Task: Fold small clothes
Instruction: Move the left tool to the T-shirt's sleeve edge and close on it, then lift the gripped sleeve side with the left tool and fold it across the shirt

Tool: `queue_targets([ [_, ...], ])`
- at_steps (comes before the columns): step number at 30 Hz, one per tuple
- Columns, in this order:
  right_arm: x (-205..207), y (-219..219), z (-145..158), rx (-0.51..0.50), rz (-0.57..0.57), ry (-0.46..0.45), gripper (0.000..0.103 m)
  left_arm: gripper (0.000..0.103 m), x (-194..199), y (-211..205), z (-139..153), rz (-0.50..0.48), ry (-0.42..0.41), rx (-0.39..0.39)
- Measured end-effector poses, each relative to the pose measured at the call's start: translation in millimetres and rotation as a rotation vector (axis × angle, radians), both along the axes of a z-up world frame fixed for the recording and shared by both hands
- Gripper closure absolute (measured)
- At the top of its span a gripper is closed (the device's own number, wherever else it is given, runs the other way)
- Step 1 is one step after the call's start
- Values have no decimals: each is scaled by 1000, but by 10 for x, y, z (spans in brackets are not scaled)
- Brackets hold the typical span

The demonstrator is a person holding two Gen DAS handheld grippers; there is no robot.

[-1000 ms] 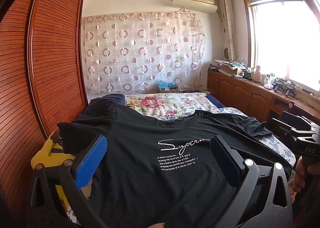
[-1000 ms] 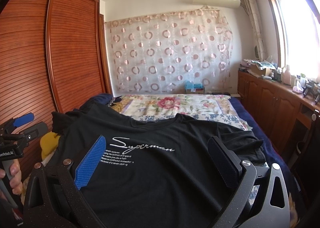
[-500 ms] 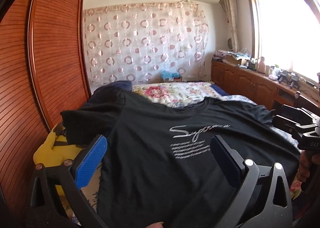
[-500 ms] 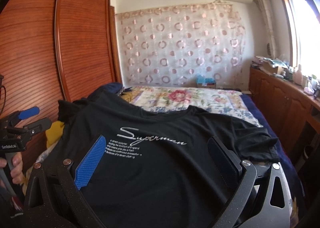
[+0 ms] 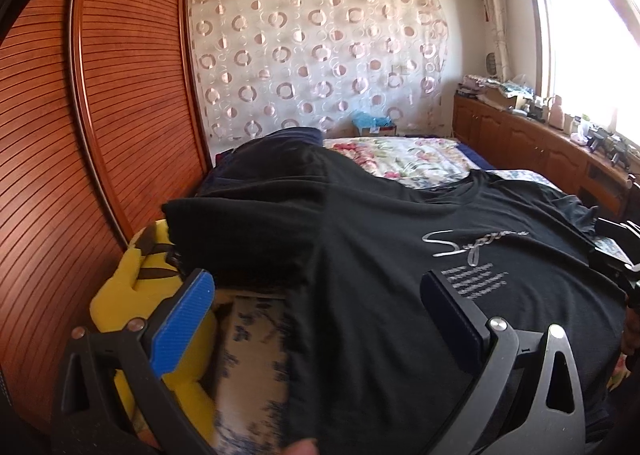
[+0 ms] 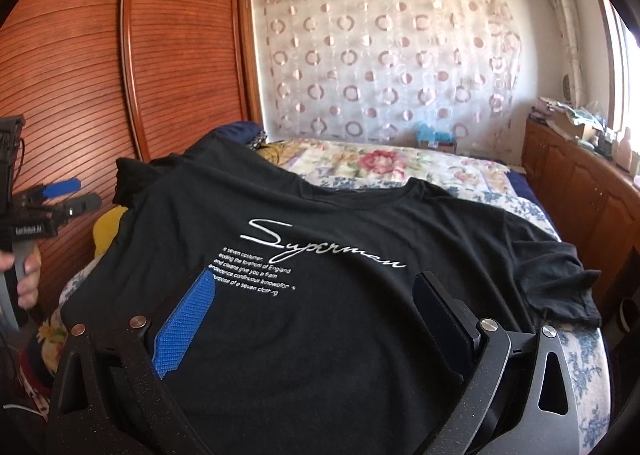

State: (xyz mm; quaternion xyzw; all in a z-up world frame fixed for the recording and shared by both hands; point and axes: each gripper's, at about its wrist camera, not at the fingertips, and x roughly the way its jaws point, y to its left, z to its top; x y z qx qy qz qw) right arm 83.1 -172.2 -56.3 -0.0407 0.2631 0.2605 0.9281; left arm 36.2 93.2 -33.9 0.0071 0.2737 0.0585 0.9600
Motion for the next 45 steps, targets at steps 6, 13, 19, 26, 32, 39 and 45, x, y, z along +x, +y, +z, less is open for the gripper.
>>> queue_targets([
  [6,-12,106,-38,-14,28,4,2,0,174,356,86,14,52,-15],
  [13,-4,154,-123,-36,49,31,2,0,422,781,112,-7,93,-130],
  [19,-5,151,-173,-33,53,45,2,33,651,1068,48,33,136,-174],
  [26,-3,106,-204,-26,48,55,2,69,829,1262,-51,61,168,-215],
  [32,-6,66,-214,-25,39,60,2,94,889,1247,-65,53,186,-161],
  [39,-9,82,-220,-23,37,60,2,103,920,1259,-20,43,170,-124],
  [45,5,66,-211,-23,29,59,2,103,815,955,342,-19,73,-81],
])
